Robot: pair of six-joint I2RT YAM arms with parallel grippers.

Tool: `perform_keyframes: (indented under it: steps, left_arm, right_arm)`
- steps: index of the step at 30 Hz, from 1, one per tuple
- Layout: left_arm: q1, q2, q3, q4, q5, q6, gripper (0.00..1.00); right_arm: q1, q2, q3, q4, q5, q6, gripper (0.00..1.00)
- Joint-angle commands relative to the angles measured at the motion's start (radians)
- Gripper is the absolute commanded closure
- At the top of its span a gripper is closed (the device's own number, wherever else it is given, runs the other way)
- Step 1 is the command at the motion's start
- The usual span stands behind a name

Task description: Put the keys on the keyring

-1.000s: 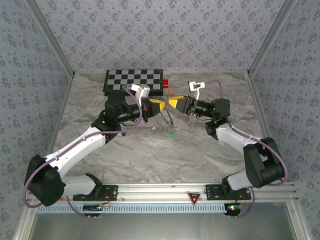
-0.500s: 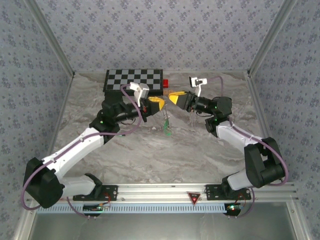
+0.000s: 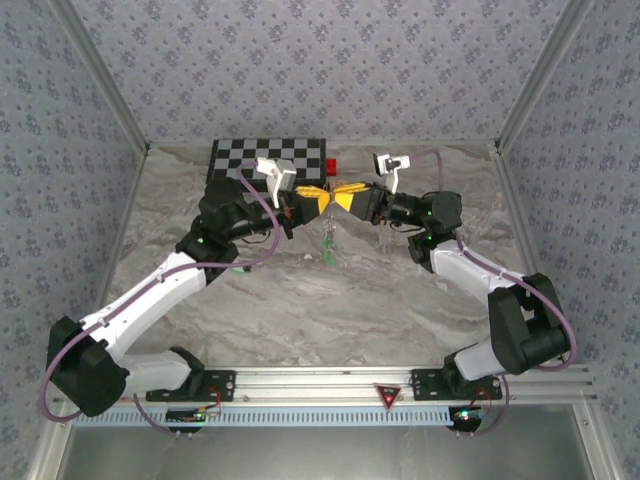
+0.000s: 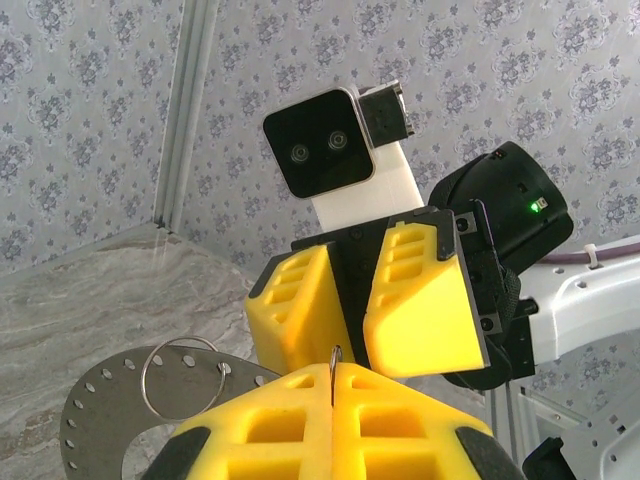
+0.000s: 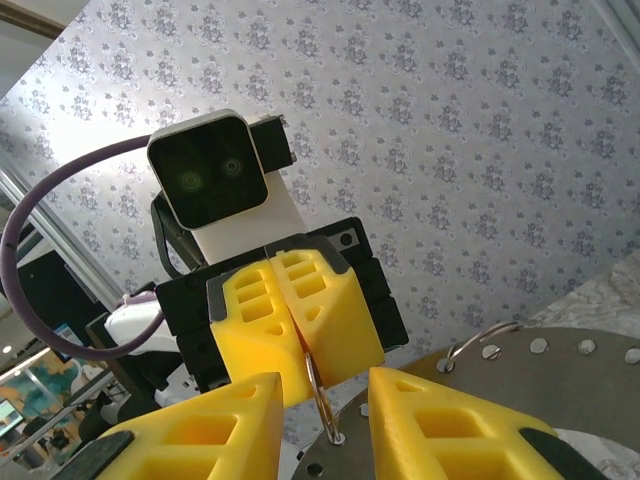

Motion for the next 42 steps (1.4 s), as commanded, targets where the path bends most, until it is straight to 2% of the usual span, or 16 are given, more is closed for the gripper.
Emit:
perform_keyframes:
  steps: [1,16,29,34,37,42]
  left_arm:
    - [0.009,-0.003,0.048,0.055,0.020,-0.010,1.00]
    - [0.025,0.013,0.046,0.051,0.023,-0.017,1.00]
    - [0.032,0.017,0.041,0.050,0.027,-0.017,1.00]
    - [0.034,0.019,0.036,0.050,0.030,-0.017,1.00]
    - [0.034,0.020,0.039,0.052,0.033,-0.022,1.00]
    - [0.036,0.013,0.037,0.049,0.039,-0.025,1.00]
  right_arm:
    - [0.007,0.009,0.035,0.058,-0.033,0.021,0.71]
    - [0.030,0.003,0.045,0.112,-0.055,0.071,0.80]
    - [0.030,-0.014,0.038,0.111,-0.049,0.075,0.82]
    - [0.030,-0.019,0.033,0.110,-0.051,0.069,0.89]
    - [0.029,-0.018,0.033,0.111,-0.048,0.067,1.00]
    - [0.000,-0.014,0.014,0.106,-0.027,0.064,1.00]
